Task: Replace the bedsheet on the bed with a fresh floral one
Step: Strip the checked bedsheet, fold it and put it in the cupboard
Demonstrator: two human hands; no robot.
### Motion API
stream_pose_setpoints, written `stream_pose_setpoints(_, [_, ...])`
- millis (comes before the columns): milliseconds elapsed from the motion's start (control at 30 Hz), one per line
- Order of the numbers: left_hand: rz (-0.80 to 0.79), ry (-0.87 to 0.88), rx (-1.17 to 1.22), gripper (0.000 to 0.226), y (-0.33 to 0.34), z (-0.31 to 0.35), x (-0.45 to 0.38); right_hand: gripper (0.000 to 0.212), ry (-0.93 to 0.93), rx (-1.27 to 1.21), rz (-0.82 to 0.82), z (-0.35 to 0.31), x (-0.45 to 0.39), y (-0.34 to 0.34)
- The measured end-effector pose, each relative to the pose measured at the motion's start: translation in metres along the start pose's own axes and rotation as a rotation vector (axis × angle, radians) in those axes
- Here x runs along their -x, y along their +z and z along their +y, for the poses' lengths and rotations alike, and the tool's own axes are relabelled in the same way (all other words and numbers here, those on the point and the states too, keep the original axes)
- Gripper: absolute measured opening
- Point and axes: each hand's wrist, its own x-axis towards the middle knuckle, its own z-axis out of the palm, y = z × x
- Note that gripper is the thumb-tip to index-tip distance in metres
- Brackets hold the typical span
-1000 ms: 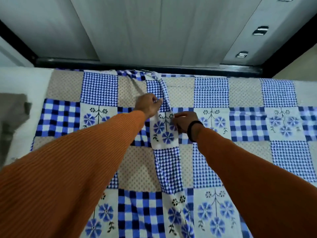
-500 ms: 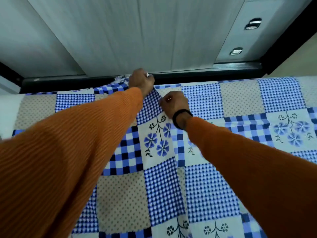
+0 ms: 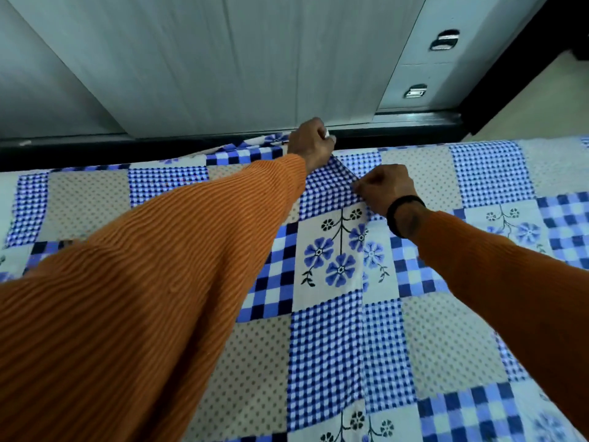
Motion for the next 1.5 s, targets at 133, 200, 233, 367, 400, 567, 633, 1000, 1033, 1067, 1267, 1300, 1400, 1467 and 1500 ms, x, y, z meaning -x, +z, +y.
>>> stream_pose_setpoints(133, [-0.129, 0.062, -0.021, 0.014, -0.004, -0.016, 0.011, 0.021, 0.052, 0.044, -0.058, 0.009, 0.005, 0.014])
stream_pose_setpoints(200, [-0.205, 0.161, -0.085, 0.027, -0.017, -0.023, 0.022, 0.022, 0.057, 0.054, -0.061, 0.009, 0.011, 0.020])
stream_pose_setpoints(233, [-0.232, 0.230, -0.145, 0.036, -0.026, -0.028, 0.031, 0.022, 0.059, 0.040, -0.057, 0.008, 0.014, 0.023])
stream_pose_setpoints(367, [-0.220, 0.331, -0.461, 0.056, -0.052, -0.071, 0.088, 0.034, 0.089, -0.003, -0.058, 0.001, 0.034, 0.023])
stream_pose_setpoints(400, [-0.183, 0.310, -0.475, 0.055, -0.056, -0.086, 0.112, 0.039, 0.109, -0.005, -0.067, 0.001, 0.044, 0.022])
stream_pose_setpoints(567, [-0.120, 0.137, -0.417, 0.062, -0.050, -0.134, 0.287, 0.045, 0.212, 0.008, -0.133, 0.030, 0.126, 0.027])
stream_pose_setpoints(633, [-0.150, 0.088, -0.449, 0.065, -0.041, -0.137, 0.368, 0.047, 0.219, 0.072, -0.186, 0.050, 0.170, 0.029])
stream_pose_setpoints(1000, [-0.600, 0.038, -0.515, 0.062, -0.021, -0.095, 0.640, 0.065, 0.493, 0.219, -0.506, 0.158, 0.453, 0.046])
stream_pose_setpoints(1033, [-0.682, 0.023, -0.509, 0.064, -0.025, -0.089, 0.651, 0.067, 0.548, 0.230, -0.509, 0.170, 0.478, 0.047])
stream_pose_setpoints(1067, [-0.765, 0.005, -0.489, 0.065, -0.030, -0.084, 0.659, 0.060, 0.616, 0.229, -0.507, 0.178, 0.506, 0.045])
stream_pose_setpoints(1267, [-0.967, -0.103, -0.394, 0.052, -0.061, -0.049, 0.693, 0.031, 0.739, 0.177, -0.310, 0.233, 0.607, 0.009])
stream_pose_setpoints(1300, [-0.969, -0.136, -0.380, 0.051, -0.058, -0.045, 0.701, 0.026, 0.755, 0.134, -0.241, 0.242, 0.616, 0.000])
stream_pose_setpoints(1400, [-0.927, -0.288, -0.351, 0.038, -0.035, -0.036, 0.735, 0.029, 0.911, -0.092, 0.000, 0.284, 0.631, -0.026])
stream_pose_setpoints(1467, [-0.790, -0.563, -0.304, 0.039, -0.020, -0.034, 0.762, 0.047, 1.061, -0.339, 0.166, 0.330, 0.641, -0.039])
stream_pose_setpoints(1500, [-0.694, -0.726, -0.296, 0.041, -0.012, -0.033, 0.777, 0.053, 1.128, -0.533, 0.190, 0.350, 0.647, -0.045])
